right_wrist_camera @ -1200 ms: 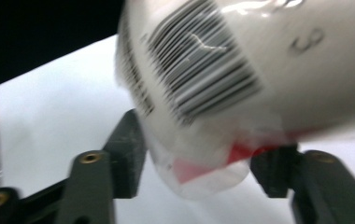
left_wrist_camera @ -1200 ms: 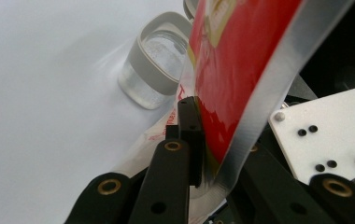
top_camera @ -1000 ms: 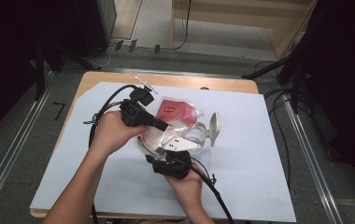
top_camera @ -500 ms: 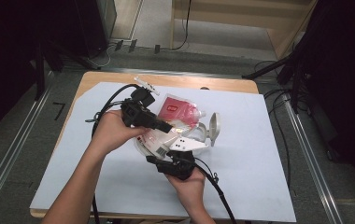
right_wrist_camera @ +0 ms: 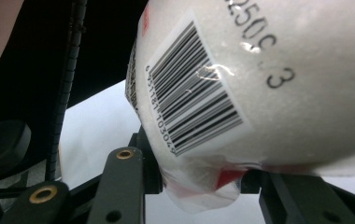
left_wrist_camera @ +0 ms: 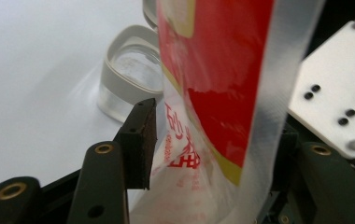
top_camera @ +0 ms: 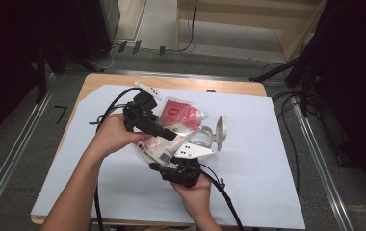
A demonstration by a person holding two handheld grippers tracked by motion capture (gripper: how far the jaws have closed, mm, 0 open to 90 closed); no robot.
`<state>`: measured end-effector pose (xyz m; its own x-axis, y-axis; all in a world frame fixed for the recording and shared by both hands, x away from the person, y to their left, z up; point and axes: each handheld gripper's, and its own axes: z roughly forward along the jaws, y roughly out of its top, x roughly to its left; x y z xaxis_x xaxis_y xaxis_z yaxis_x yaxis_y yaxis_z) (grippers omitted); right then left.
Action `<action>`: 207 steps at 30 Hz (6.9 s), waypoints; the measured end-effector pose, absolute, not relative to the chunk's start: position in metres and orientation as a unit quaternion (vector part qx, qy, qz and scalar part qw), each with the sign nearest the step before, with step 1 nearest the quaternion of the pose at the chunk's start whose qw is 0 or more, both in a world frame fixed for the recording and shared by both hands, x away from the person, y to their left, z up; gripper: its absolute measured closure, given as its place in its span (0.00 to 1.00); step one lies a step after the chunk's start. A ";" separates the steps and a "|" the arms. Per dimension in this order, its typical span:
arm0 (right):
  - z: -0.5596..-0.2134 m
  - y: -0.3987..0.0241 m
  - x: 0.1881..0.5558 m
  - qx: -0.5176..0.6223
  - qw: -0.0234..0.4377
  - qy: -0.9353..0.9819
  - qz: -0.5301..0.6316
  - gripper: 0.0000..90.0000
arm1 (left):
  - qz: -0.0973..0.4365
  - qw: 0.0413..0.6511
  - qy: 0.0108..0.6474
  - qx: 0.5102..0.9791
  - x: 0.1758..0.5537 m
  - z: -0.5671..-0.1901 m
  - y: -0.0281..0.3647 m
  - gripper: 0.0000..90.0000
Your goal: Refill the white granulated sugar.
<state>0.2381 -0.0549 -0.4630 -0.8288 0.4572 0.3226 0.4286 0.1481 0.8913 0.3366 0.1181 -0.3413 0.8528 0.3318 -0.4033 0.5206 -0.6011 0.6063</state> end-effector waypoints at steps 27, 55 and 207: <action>-0.459 -0.057 0.243 0.298 0.000 0.763 0.573 0.63 | -0.153 0.330 0.287 0.886 0.337 -0.342 0.127 0.67; -0.456 -0.043 0.245 0.333 0.021 0.766 0.549 0.72 | -0.128 0.310 0.377 0.863 0.333 -0.335 0.113 0.71; -0.434 -0.037 0.237 0.375 -0.074 0.705 0.598 0.58 | -0.090 0.335 0.345 0.872 0.320 -0.319 0.096 0.73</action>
